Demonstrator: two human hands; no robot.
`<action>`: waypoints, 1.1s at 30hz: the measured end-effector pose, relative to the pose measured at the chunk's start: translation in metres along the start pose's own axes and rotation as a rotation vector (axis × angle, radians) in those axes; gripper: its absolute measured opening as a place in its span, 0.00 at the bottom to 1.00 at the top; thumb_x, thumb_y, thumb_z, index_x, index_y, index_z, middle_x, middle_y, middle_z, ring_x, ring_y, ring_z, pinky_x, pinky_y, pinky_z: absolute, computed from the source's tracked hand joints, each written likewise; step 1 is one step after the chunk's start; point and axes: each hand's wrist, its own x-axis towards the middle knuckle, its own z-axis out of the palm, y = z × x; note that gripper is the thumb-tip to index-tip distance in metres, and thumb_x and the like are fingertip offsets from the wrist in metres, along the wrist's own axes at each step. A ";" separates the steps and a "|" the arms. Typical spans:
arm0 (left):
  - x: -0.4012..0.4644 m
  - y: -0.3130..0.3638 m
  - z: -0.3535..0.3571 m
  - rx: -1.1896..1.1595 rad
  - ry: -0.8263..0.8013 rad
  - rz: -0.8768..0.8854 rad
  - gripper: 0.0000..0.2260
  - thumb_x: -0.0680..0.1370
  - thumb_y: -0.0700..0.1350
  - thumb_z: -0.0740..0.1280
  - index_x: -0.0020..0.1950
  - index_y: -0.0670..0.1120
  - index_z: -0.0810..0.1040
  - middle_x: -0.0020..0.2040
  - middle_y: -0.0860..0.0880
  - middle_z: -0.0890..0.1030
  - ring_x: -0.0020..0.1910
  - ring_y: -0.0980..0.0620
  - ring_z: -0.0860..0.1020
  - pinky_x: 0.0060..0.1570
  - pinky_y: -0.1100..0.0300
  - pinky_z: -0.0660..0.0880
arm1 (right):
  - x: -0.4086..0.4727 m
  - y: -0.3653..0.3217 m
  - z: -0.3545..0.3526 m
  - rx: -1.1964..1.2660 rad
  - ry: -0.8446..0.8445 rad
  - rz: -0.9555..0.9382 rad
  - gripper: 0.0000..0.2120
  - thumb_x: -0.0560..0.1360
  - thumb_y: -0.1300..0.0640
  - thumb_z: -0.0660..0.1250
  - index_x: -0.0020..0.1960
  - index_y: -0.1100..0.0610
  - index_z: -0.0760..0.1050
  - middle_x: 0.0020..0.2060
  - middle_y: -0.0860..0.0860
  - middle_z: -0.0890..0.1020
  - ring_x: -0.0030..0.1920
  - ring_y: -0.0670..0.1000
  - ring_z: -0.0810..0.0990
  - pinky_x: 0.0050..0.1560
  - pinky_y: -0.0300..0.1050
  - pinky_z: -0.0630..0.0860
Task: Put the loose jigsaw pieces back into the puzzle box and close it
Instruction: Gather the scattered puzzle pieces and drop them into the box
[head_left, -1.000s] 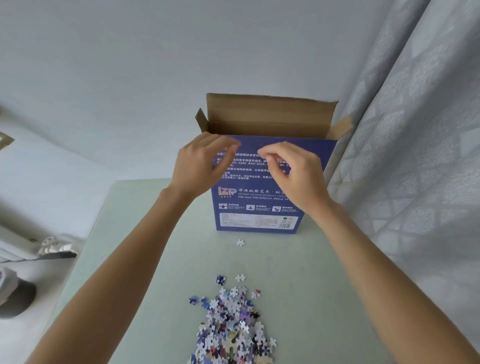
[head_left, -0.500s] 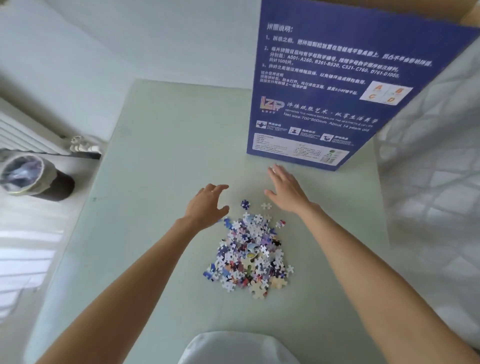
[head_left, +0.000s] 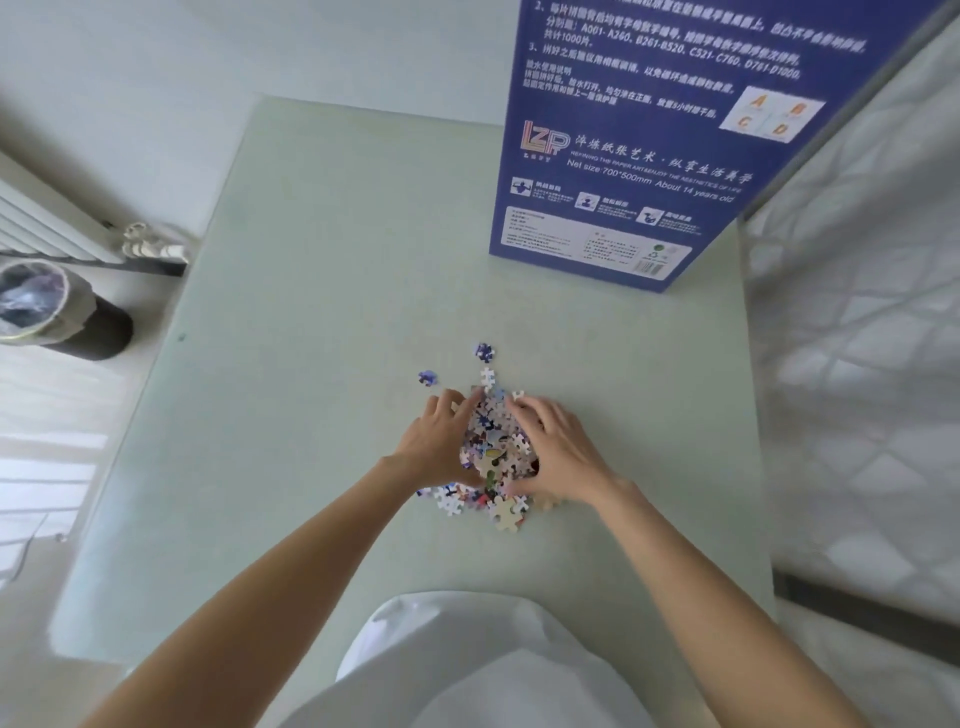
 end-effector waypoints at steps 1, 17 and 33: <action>0.000 0.004 0.003 -0.001 0.007 -0.011 0.55 0.62 0.57 0.78 0.76 0.50 0.44 0.67 0.47 0.61 0.63 0.48 0.63 0.59 0.56 0.72 | -0.002 -0.002 0.003 -0.016 0.012 0.023 0.58 0.61 0.34 0.72 0.76 0.53 0.41 0.73 0.54 0.54 0.72 0.54 0.54 0.71 0.49 0.54; -0.006 0.007 0.005 -0.233 0.143 -0.078 0.22 0.71 0.44 0.73 0.63 0.52 0.74 0.58 0.47 0.74 0.52 0.47 0.76 0.52 0.58 0.72 | 0.006 -0.015 -0.003 0.296 0.165 0.242 0.24 0.70 0.52 0.73 0.63 0.51 0.70 0.54 0.52 0.74 0.52 0.55 0.77 0.51 0.46 0.74; 0.001 0.000 -0.014 -0.341 0.258 -0.147 0.13 0.74 0.42 0.70 0.58 0.48 0.81 0.51 0.49 0.83 0.45 0.53 0.80 0.44 0.68 0.70 | -0.006 -0.005 -0.016 0.421 0.370 0.325 0.15 0.75 0.58 0.67 0.61 0.54 0.76 0.47 0.53 0.81 0.37 0.48 0.74 0.40 0.39 0.66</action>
